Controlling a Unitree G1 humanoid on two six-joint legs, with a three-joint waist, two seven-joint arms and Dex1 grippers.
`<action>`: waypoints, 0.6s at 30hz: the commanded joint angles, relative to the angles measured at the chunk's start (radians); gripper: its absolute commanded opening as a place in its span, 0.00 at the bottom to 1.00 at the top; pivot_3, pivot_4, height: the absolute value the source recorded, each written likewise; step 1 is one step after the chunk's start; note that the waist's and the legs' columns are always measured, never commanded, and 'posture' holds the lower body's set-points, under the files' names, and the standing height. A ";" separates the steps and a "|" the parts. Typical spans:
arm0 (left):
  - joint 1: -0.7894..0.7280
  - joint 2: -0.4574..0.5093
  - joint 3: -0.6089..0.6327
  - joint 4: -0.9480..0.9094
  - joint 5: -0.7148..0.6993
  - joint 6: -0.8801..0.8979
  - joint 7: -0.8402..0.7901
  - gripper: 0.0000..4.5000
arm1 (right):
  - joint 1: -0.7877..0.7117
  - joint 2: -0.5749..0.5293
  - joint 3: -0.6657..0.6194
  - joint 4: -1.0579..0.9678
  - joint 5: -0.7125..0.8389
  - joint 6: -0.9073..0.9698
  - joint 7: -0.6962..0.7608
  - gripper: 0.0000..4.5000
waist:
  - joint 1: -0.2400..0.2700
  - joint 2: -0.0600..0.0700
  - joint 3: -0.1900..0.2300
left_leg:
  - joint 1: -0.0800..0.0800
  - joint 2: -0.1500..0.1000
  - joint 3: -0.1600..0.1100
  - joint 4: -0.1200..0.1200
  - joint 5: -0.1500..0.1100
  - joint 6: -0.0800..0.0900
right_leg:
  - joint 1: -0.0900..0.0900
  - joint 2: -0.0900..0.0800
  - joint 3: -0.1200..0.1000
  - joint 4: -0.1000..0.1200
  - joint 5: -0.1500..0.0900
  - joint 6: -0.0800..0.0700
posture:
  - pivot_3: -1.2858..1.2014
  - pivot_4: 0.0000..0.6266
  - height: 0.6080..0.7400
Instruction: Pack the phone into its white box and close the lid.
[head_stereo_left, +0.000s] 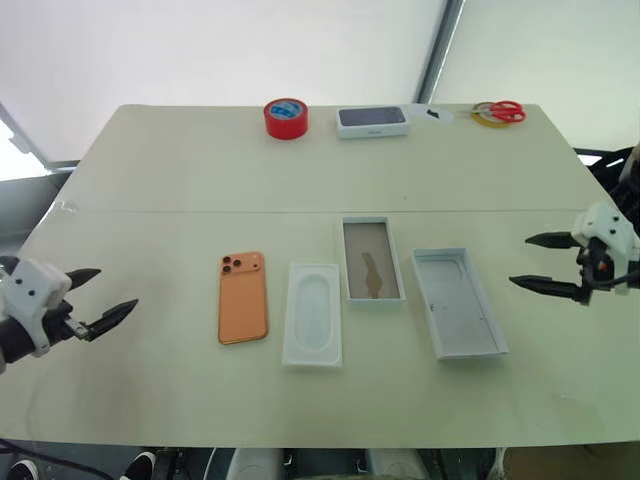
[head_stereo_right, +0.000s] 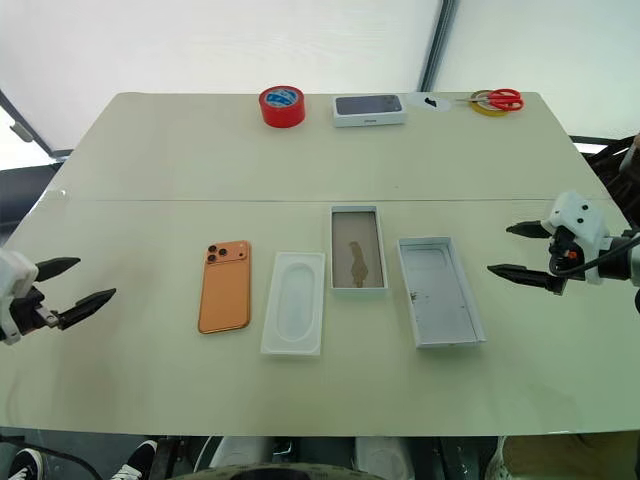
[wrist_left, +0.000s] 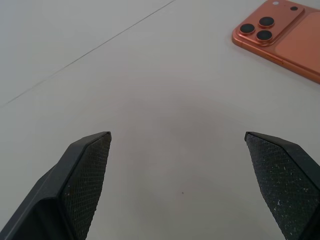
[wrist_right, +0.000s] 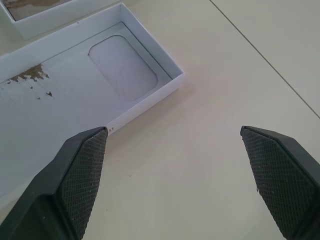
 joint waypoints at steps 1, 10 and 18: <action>-0.022 -0.007 0.002 -0.035 -0.009 -0.024 0.009 1.00 | -0.014 0.000 -0.022 0.014 0.002 -0.022 -0.004 0.99 | 0.000 0.000 0.000 | 0.000 0.000 0.000 0.000 0.000 0.000 | 0.000 0.000 0.000 0.000 0.000 0.000 | 0.52 0.24 1.00; -0.032 -0.003 -0.021 -0.094 -0.015 0.022 0.008 1.00 | -0.012 -0.003 -0.010 0.000 -0.005 -0.011 -0.003 0.99 | 0.000 0.000 0.000 | 0.000 0.000 0.000 0.000 0.000 0.000 | 0.000 0.000 0.000 0.000 0.000 0.000 | 0.52 0.24 1.00; -0.036 -0.021 -0.010 -0.122 -0.042 0.023 0.000 1.00 | -0.023 -0.005 -0.007 -0.013 0.005 0.055 0.001 0.99 | 0.000 0.000 0.000 | 0.000 0.000 0.000 0.000 0.000 0.000 | 0.000 0.000 0.000 0.000 0.000 0.000 | 0.52 0.24 1.00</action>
